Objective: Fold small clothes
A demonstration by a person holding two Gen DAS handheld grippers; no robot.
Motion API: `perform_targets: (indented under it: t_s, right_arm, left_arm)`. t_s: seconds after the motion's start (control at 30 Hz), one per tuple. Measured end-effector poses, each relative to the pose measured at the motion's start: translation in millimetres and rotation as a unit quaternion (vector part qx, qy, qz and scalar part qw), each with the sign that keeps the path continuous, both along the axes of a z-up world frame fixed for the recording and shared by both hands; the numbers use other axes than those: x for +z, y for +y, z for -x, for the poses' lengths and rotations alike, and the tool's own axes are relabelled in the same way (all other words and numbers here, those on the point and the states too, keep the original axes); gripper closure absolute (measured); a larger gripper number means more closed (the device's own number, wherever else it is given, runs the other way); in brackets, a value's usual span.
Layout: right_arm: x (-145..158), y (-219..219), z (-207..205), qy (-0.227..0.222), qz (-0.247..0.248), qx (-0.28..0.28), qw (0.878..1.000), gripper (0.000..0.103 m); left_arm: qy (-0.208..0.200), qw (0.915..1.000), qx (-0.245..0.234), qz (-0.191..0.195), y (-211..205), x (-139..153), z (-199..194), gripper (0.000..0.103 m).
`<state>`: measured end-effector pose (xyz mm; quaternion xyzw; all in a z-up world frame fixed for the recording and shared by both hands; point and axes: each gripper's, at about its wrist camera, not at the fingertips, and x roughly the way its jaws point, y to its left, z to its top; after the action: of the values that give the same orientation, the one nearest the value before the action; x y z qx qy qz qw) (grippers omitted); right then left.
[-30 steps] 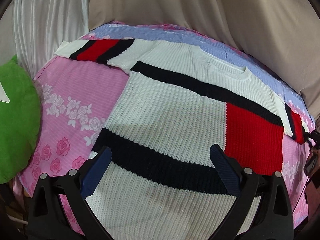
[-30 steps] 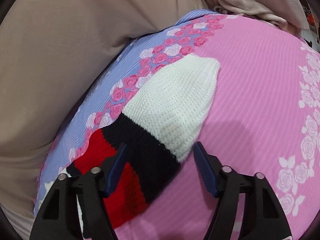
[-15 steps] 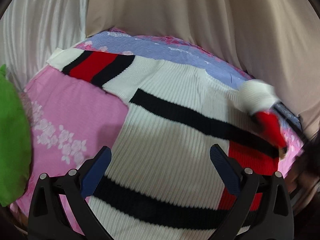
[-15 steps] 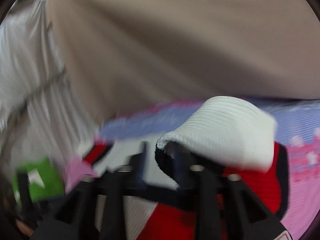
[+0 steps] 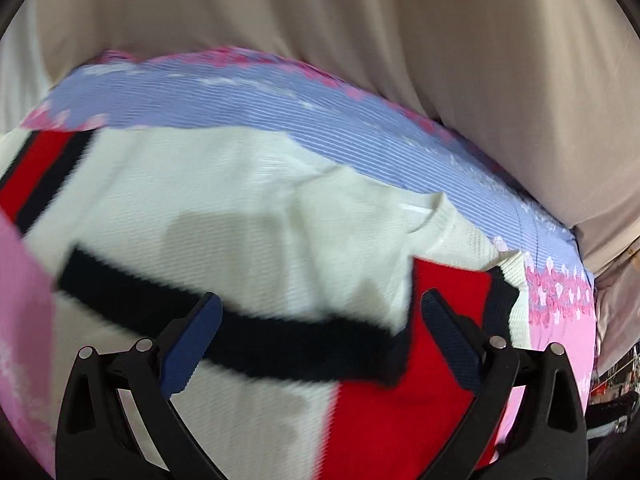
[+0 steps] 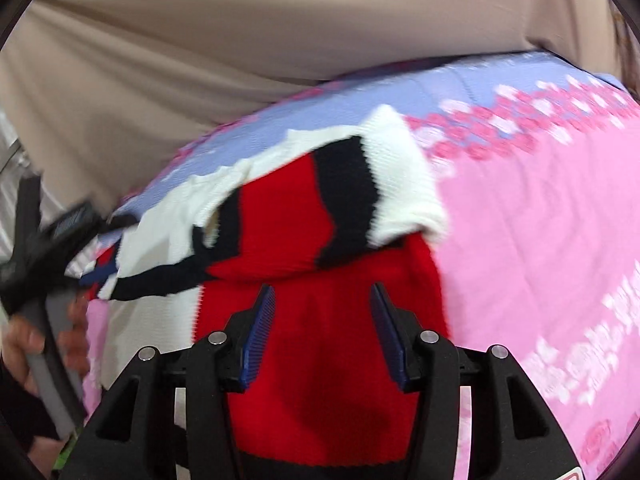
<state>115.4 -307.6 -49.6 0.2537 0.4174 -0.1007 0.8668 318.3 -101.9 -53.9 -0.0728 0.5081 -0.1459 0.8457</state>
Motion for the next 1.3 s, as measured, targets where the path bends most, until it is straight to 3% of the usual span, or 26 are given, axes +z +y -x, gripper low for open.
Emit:
perform_targets:
  t_s: [0.07,0.13,0.17,0.2,0.3,0.37,0.47,0.53,0.63,0.7,0.73,0.83,0.87,0.9,0.93,1.0,1.07,1.1,1.13,1.2,1.3]
  right_arm:
    - [-3,1,2,0.007,0.012,-0.003,1.000,0.053]
    - [-4,0,5,0.008,0.009,-0.003,1.000,0.052]
    - [-4,1,5,0.006,0.007,-0.004,1.000,0.052]
    - [-4,3,5,0.006,0.005,-0.003,1.000,0.052]
    - [-4,3,11,0.011,0.013,0.001,1.000,0.052]
    - [-2,4,11,0.008,0.021,0.007,1.000,0.052]
    - [-4,-4,6,0.004,-0.001,0.004,1.000,0.052]
    - [-13,-15,-3,0.002,-0.041,-0.004,0.999,0.052]
    - [-32,-32,-18,-0.005,-0.129,-0.019,0.991,0.052]
    - [-41,-43,-25,-0.022,-0.175,-0.040,0.983,0.051]
    - [-46,-48,-29,-0.022,-0.189,-0.055,0.980,0.051]
    - [-54,-59,-40,-0.014,-0.192,-0.089,0.977,0.050]
    - [-55,-62,-44,-0.011,-0.190,-0.096,0.977,0.054]
    - [-54,-64,-49,-0.012,-0.188,-0.101,0.977,0.074]
    - [-47,-66,-53,-0.017,-0.182,-0.101,0.978,0.092]
    - [-20,-65,-56,-0.051,-0.144,-0.097,0.983,0.092]
    - [5,-61,-55,-0.090,-0.095,-0.076,0.988,0.093]
    - [2,-61,-58,-0.080,-0.072,-0.071,0.992,0.093]
    - [-18,-64,-64,-0.033,-0.072,-0.068,0.995,0.093]
    - [-52,-70,-65,0.033,-0.097,-0.080,0.992,0.093]
    - [-49,-62,-54,0.023,-0.086,-0.074,0.993,0.088]
  left_arm:
    - [0.002,0.9990,-0.029,-0.035,-34,-8,-10,0.006]
    - [0.015,0.9951,-0.057,-0.079,-58,-25,-18,0.018]
    - [0.026,0.9937,-0.064,-0.088,-61,-32,-22,0.049]
    - [0.036,0.9930,-0.059,-0.095,-58,-40,-26,0.062]
    - [0.023,0.9982,-0.018,-0.052,-21,-29,-29,0.083]
    - [0.014,0.9994,0.030,-0.004,20,-19,-26,0.083]
    - [0.010,0.9970,0.077,0.009,63,-21,-17,0.083]
    - [0.019,0.9964,0.083,0.000,79,-33,-13,0.086]
    - [0.044,0.9937,0.095,0.040,97,-47,-4,0.082]
    - [0.045,0.9920,0.103,0.057,102,-48,-1,0.064]
    - [0.044,0.9913,0.105,0.066,102,-48,-1,0.062]
    - [0.038,0.9904,0.110,0.075,98,-47,-11,0.063]
    - [0.036,0.9911,0.105,0.074,96,-45,-16,0.078]
    - [0.036,0.9917,0.098,0.075,94,-43,-20,0.090]
    - [0.031,0.9926,0.093,0.072,93,-40,-23,0.091]
    - [0.022,0.9947,0.081,0.060,90,-39,-26,0.092]
    - [0.040,0.9940,0.085,0.056,92,-51,-25,0.092]
    - [0.041,0.9930,0.091,0.064,95,-55,-22,0.091]
    - [0.037,0.9929,0.092,0.066,96,-55,-20,0.091]
    - [0.035,0.9938,0.089,0.058,94,-52,-16,0.091]
    - [0.034,0.9941,0.090,0.050,95,-54,-14,0.091]
